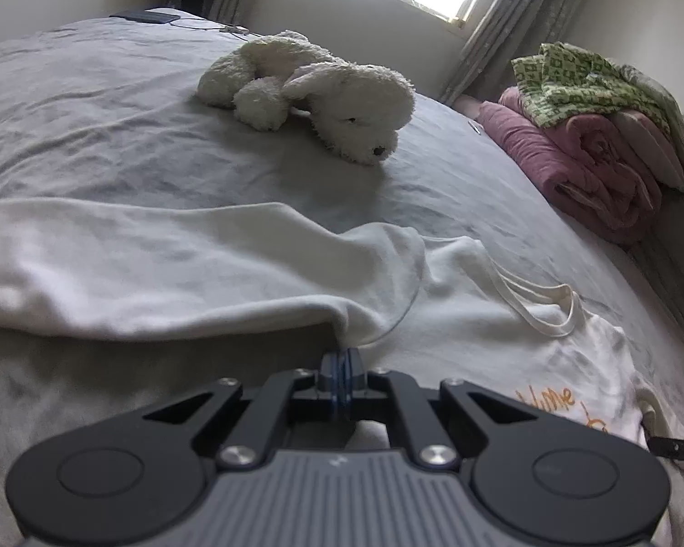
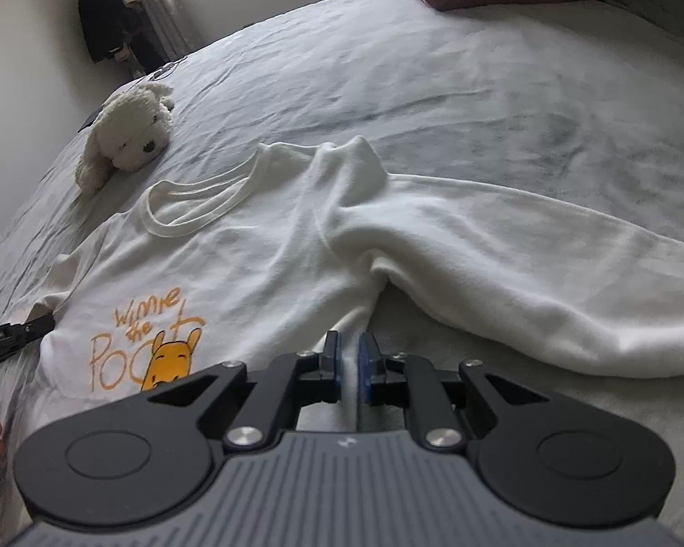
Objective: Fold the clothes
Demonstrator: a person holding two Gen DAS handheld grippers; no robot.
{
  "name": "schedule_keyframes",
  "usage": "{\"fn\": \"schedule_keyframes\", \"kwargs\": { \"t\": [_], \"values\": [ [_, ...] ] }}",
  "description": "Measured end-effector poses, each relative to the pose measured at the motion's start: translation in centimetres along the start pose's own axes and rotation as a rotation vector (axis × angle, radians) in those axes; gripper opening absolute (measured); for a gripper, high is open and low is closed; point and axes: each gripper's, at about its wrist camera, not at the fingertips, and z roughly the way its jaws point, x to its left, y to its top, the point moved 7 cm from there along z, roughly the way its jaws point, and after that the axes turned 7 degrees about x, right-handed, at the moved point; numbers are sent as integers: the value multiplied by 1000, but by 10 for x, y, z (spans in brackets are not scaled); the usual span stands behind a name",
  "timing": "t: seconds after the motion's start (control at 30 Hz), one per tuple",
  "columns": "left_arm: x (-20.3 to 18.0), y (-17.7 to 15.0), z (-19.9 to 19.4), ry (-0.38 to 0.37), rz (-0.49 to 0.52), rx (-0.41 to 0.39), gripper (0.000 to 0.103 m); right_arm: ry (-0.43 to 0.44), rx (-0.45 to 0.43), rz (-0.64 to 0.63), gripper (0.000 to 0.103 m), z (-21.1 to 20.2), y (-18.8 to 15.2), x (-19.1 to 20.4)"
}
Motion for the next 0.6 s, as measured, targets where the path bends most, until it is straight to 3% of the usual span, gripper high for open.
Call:
{"fn": "schedule_keyframes", "kwargs": {
  "t": [0.1, 0.23, 0.6],
  "values": [
    [2, -2, -4, 18, -23, 11, 5, 19, -10, -33, 15, -10, -4, 10],
    [14, -15, -22, 23, -80, 10, 18, -2, 5, -82, 18, -13, -19, 19],
    [14, -79, -77, 82, 73, 78, 18, -42, 34, -113, 18, -37, -94, 25]
  ]
}}
